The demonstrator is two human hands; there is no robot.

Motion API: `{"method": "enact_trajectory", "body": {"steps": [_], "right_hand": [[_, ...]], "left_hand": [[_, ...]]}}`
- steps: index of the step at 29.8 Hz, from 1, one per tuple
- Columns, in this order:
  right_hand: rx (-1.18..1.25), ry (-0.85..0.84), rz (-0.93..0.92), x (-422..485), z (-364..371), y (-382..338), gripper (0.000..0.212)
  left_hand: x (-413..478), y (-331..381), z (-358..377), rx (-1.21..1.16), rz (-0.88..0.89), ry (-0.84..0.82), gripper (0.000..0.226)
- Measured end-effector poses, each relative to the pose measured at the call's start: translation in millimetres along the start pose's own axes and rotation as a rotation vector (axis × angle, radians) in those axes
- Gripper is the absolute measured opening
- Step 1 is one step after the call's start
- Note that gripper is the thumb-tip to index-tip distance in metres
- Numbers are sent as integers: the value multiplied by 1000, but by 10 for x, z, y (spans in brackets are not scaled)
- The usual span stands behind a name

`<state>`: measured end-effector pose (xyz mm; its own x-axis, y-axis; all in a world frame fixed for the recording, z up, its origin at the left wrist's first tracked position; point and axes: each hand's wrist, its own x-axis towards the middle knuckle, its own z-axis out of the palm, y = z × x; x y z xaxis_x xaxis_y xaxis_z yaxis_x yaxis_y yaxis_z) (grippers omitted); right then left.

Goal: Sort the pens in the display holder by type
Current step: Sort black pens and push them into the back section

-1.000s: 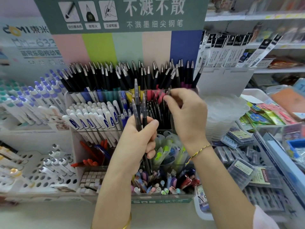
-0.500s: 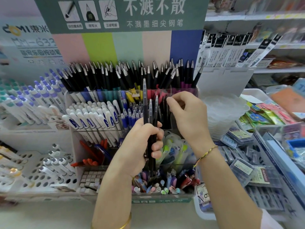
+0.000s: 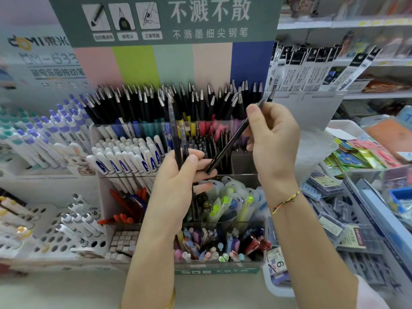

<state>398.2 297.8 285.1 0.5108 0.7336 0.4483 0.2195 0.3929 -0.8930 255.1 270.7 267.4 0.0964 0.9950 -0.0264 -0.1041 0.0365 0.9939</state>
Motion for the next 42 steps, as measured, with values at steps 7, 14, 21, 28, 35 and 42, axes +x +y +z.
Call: {"method": "enact_trajectory", "body": {"steps": [7, 14, 21, 28, 35, 42], "right_hand": [[-273, 59, -288, -37, 38, 101, 7], [-670, -263, -217, -171, 96, 372, 23], [-674, -319, -92, -196, 49, 335, 20], [-65, -514, 138, -165, -36, 20, 11], [42, -40, 30, 1, -30, 37, 9], [-333, -54, -294, -68, 44, 150, 10]], "left_hand": [[-2, 11, -17, 98, 65, 53, 17], [7, 17, 23, -101, -101, -8, 10], [-14, -20, 8, -96, -48, -113, 21], [-38, -44, 85, -34, -40, -212, 20], [-46, -45, 13, -16, -118, -99, 22], [-20, -73, -27, 47, -61, -48, 20]]}}
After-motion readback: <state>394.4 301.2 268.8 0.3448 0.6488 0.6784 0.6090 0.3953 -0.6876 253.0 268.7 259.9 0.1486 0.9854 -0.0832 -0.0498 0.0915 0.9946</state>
